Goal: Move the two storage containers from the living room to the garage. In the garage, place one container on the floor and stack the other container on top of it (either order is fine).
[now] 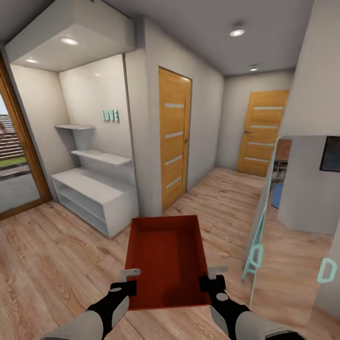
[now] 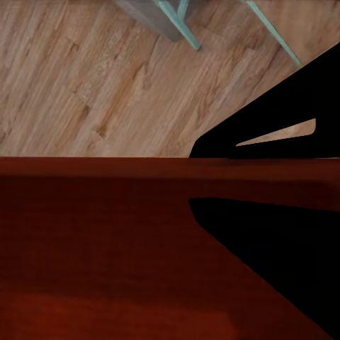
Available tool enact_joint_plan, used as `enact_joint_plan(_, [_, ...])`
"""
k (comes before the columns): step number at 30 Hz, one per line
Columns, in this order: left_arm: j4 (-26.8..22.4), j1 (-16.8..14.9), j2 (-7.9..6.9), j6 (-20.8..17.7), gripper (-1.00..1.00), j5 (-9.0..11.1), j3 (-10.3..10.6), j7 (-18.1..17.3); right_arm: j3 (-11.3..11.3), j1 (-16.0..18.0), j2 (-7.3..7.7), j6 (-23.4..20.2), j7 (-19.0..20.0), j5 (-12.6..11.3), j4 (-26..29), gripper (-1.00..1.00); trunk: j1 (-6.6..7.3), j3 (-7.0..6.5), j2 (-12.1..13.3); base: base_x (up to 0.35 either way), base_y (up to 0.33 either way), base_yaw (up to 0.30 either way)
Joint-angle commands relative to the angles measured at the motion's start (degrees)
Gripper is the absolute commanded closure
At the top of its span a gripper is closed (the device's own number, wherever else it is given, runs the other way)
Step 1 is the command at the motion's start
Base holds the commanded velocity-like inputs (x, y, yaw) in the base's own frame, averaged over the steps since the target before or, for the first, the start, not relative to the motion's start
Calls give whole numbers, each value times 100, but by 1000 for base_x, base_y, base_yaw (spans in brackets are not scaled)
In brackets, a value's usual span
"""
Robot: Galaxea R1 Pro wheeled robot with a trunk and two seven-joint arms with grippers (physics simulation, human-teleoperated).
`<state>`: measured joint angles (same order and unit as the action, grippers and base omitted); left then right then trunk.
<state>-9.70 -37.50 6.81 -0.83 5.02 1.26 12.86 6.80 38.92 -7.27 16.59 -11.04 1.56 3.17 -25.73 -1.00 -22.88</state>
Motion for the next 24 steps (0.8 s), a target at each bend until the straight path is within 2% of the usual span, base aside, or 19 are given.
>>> enact_joint_plan(1, [-23, -3, -357, -15, 100, 488, -276, 41, -373, 1, 22, 2, -21, 30, 0, 100, -5, 2, -4, 298, 219, -41])
enact_joint_plan(14, [-23, -3, -357, -18, 100, 491, -276, 41, -373, 1, 24, 2, -21, 37, 0, 100, -5, 2, -4, 298, 220, -8])
enact_joint_plan(24, [-23, -3, -356, -21, 100, 491, -276, 41, -373, 1, 20, 2, -21, 35, 0, 100, -5, -20, -4, 298, 220, -191])
